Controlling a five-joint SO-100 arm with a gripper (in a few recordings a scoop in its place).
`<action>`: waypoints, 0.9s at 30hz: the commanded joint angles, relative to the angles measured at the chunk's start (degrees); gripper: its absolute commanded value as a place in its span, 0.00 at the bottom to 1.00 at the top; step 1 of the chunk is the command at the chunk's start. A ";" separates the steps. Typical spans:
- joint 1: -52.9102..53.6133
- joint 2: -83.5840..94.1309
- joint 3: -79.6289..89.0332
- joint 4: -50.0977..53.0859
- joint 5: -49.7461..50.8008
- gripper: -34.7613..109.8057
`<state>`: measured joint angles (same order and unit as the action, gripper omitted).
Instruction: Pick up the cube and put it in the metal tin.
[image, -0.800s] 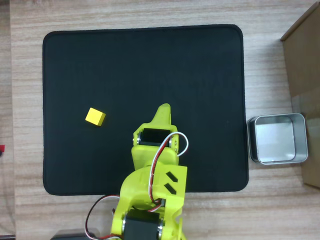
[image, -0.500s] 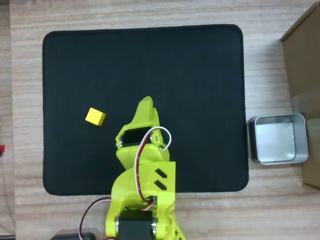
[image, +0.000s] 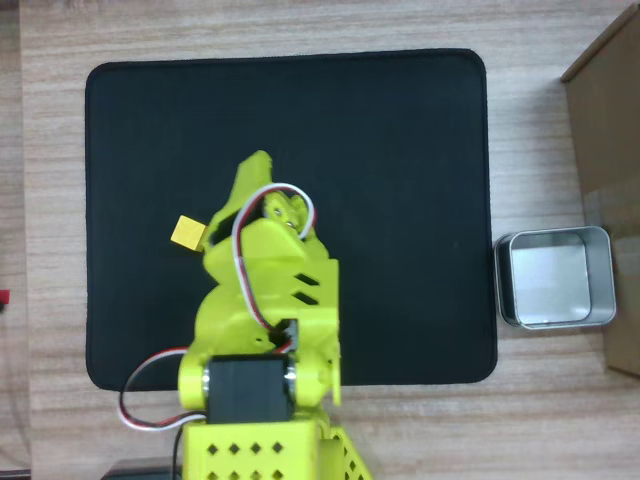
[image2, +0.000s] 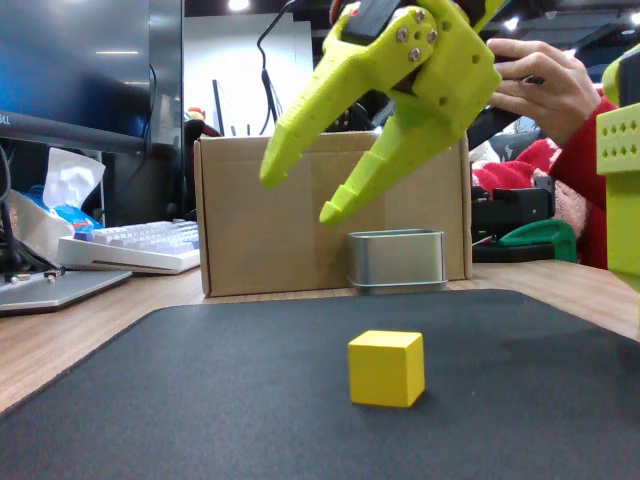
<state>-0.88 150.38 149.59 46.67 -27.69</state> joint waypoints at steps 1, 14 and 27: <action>-0.79 -1.85 -4.39 2.46 -0.62 0.39; -16.08 -19.42 -20.65 15.91 -5.45 0.43; -20.83 -37.88 -26.89 17.67 -7.56 0.44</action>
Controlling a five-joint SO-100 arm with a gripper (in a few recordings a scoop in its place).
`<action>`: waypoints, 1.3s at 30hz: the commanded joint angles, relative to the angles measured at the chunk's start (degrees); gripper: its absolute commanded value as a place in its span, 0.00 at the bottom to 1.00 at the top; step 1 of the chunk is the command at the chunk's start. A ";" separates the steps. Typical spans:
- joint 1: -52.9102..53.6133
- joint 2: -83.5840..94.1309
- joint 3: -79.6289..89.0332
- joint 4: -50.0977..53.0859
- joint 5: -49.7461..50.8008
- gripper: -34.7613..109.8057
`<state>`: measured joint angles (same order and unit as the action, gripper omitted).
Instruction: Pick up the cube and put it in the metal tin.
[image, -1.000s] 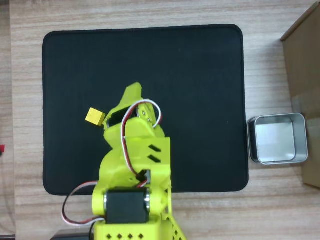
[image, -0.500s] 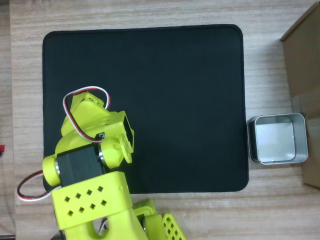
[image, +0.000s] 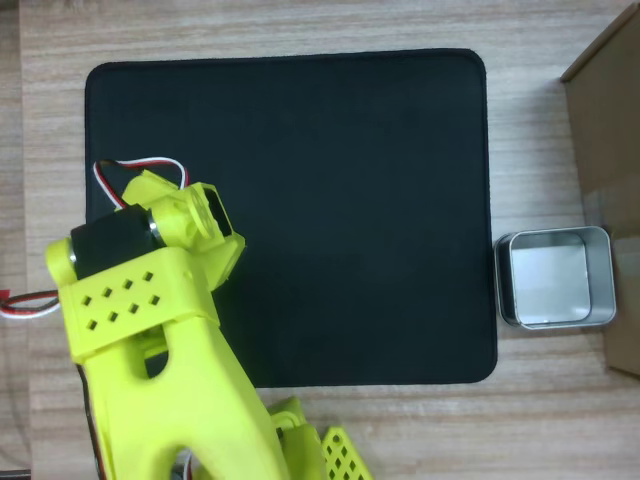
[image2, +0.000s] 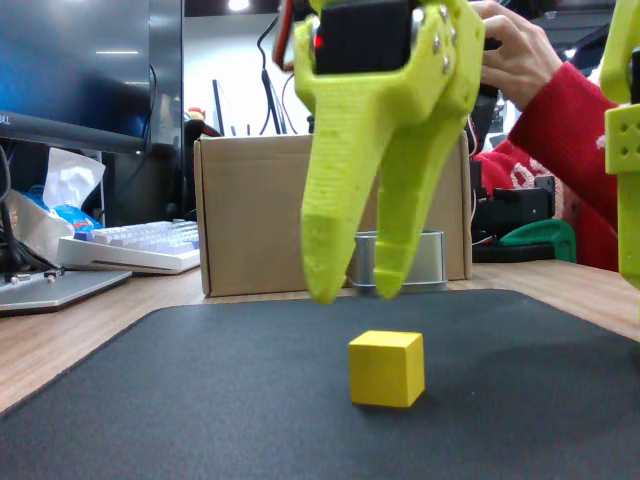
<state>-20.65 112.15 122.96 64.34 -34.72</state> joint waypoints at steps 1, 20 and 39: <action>-1.05 -0.18 0.44 -0.35 -0.70 0.44; -2.02 -3.25 8.35 -8.96 -1.93 0.42; 3.60 7.65 10.20 -10.02 0.44 0.25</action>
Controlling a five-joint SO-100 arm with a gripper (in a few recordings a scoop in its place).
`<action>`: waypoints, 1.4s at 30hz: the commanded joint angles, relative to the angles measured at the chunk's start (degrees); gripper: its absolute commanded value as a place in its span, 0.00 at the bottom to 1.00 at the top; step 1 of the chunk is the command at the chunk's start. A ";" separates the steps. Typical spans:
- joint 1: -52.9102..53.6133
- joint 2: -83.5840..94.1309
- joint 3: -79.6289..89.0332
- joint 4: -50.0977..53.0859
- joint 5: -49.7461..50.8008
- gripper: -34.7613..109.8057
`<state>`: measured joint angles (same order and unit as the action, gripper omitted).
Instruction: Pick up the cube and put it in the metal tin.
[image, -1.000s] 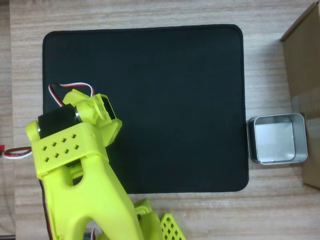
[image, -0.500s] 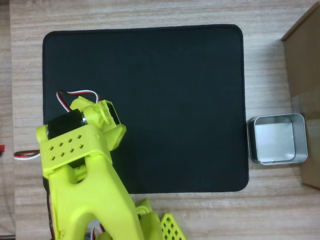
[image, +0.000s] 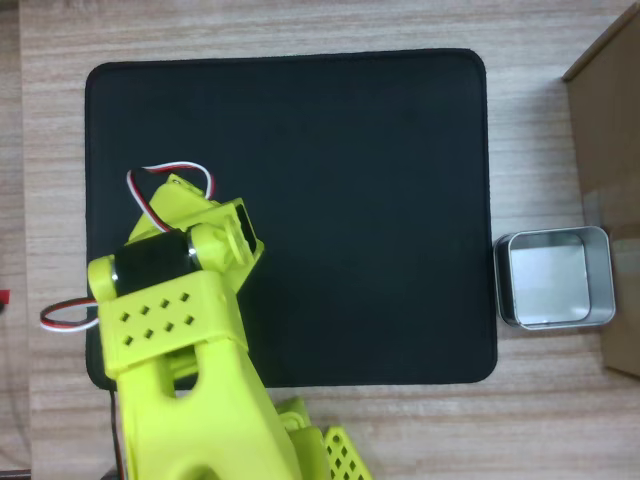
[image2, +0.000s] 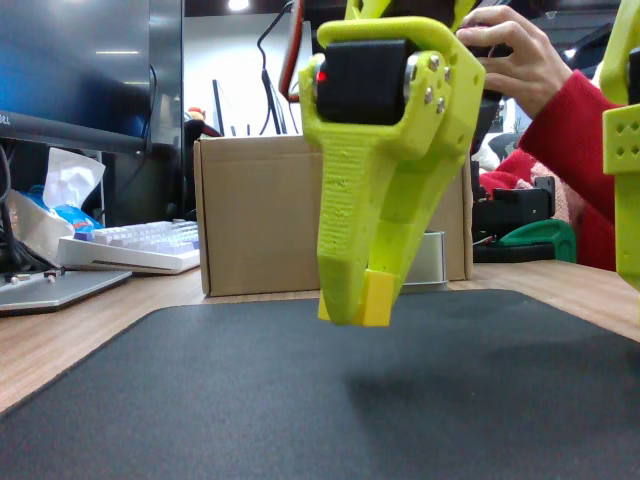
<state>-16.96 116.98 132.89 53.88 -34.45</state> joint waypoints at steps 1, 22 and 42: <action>0.35 4.48 0.26 1.05 0.53 0.25; 22.32 41.48 4.22 2.81 13.62 0.24; 61.26 39.37 -1.67 1.85 12.48 0.24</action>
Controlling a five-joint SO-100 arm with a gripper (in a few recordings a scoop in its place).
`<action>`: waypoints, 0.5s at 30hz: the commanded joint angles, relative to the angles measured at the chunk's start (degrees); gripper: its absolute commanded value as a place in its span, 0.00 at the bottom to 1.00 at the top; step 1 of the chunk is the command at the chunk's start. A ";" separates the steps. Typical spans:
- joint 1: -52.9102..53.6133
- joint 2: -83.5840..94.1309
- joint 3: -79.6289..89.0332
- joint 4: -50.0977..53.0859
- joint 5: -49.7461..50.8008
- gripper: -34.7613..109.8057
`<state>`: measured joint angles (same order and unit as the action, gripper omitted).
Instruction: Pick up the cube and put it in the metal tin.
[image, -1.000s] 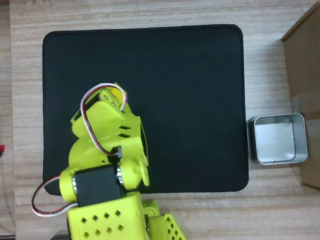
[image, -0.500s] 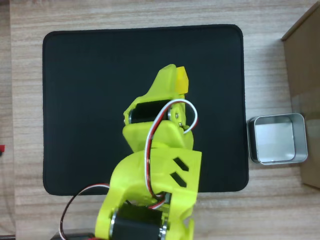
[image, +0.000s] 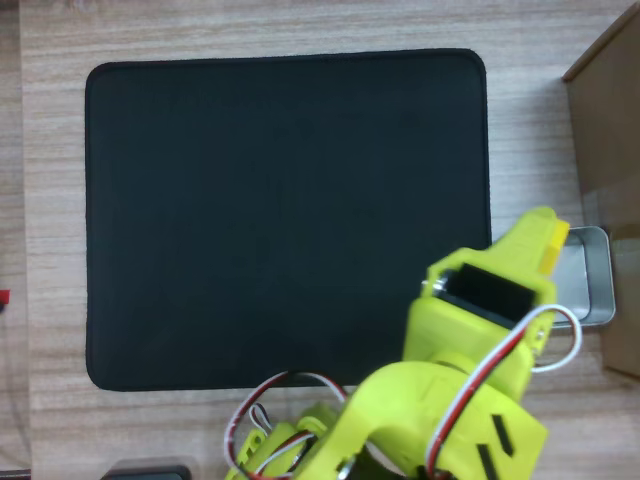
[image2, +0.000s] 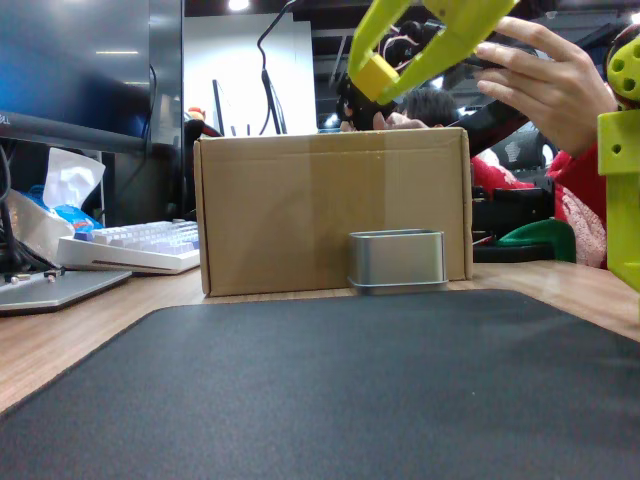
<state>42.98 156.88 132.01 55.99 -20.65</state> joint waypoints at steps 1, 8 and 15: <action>2.90 -2.37 0.26 -2.02 -1.32 0.24; 9.05 -15.82 5.71 -15.12 -2.37 0.24; 9.14 -24.61 6.42 -20.30 -2.64 0.24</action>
<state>51.86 132.01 138.25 36.04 -22.68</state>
